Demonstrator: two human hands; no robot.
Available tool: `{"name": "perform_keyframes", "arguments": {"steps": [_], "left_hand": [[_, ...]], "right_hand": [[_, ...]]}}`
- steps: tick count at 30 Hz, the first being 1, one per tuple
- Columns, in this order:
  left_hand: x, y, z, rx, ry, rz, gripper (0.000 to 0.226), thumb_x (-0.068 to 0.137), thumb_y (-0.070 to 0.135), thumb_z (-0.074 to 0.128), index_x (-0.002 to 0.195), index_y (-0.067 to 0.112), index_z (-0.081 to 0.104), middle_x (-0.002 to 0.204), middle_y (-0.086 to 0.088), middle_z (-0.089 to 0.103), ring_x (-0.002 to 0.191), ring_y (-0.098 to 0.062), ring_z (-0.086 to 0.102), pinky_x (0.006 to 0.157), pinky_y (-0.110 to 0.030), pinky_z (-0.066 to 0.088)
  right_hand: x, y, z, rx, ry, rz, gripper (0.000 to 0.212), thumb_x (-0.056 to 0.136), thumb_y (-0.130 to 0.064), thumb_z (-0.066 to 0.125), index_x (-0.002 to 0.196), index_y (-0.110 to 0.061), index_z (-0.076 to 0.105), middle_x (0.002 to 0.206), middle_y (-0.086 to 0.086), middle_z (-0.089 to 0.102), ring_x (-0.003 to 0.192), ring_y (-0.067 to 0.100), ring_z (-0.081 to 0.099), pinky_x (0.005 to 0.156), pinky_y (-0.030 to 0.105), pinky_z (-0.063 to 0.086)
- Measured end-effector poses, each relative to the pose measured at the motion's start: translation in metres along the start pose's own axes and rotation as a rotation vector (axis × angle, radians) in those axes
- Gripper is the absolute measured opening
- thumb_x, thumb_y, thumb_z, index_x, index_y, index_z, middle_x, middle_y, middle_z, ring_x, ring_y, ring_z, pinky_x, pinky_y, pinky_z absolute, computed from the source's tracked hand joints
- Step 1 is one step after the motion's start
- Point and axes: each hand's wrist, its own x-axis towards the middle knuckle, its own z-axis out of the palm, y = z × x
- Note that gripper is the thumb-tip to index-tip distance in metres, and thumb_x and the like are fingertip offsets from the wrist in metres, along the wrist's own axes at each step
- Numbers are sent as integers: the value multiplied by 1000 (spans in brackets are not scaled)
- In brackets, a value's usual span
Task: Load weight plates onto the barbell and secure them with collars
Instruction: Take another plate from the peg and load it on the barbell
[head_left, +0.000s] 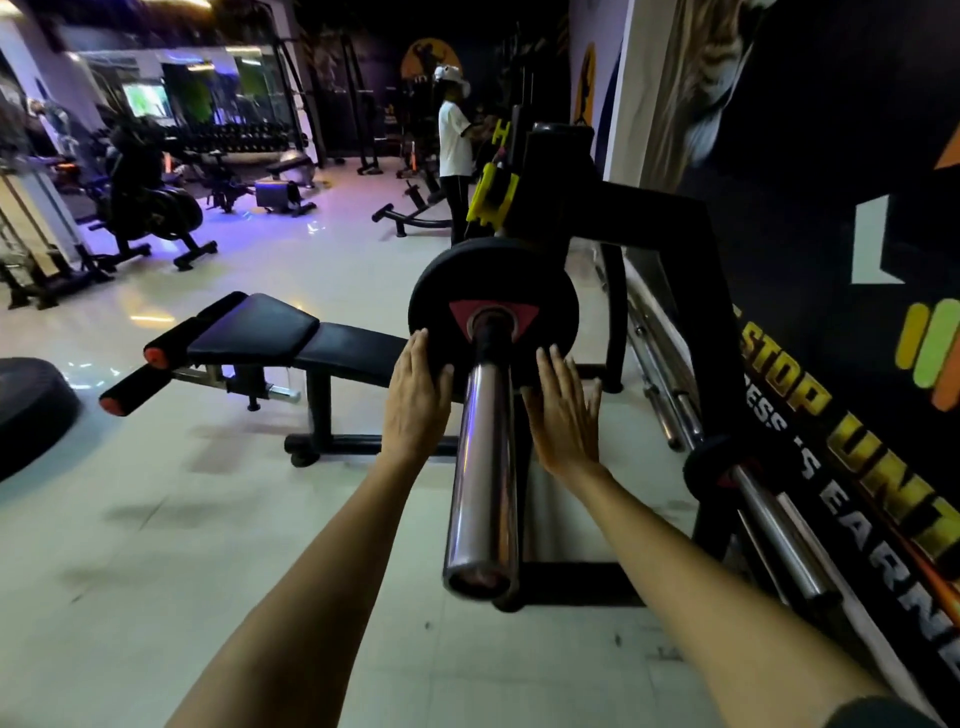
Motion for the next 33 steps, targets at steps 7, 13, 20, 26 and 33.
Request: {"name": "perform_keyframes", "arguments": {"steps": [7,13,20,26,33], "left_hand": [[-129,-12,-2,3,-246,-222,42,90,19,57,128,7,46,126,-17,54,114,-33,51,85,-41,43],[-205,9,35,124,-479,-116,42,97,27,45,130,1,44,132,-20,51,119,-36,47,100,-42,36],[-232,79,98,34,-674,-46,45,98,29,43,135,3,41,137,-19,47,125,-35,42,107,-44,33],[-238,121,160,47,-707,57,48,98,31,42,139,6,36,141,-17,44,130,-32,38,110,-40,26],[-232,184,307,80,-759,101,44,96,32,46,132,7,43,135,-14,50,123,-30,46,104,-37,34]], "right_hand": [[-137,21,15,-82,-189,170,53,100,-32,31,147,-14,16,157,5,18,145,17,14,117,42,4],[-218,53,-4,-151,-359,368,53,100,-34,28,148,-16,13,158,0,13,145,14,10,117,40,3],[-256,121,-64,-192,-264,488,52,100,-34,29,147,-13,19,157,3,18,144,16,13,118,39,7],[-264,179,-88,-226,-232,480,50,100,-31,32,145,-12,23,156,5,20,144,16,15,117,34,7],[-235,333,-118,-202,-263,498,52,99,-33,33,146,-15,22,156,3,20,145,16,12,116,33,0]]}}
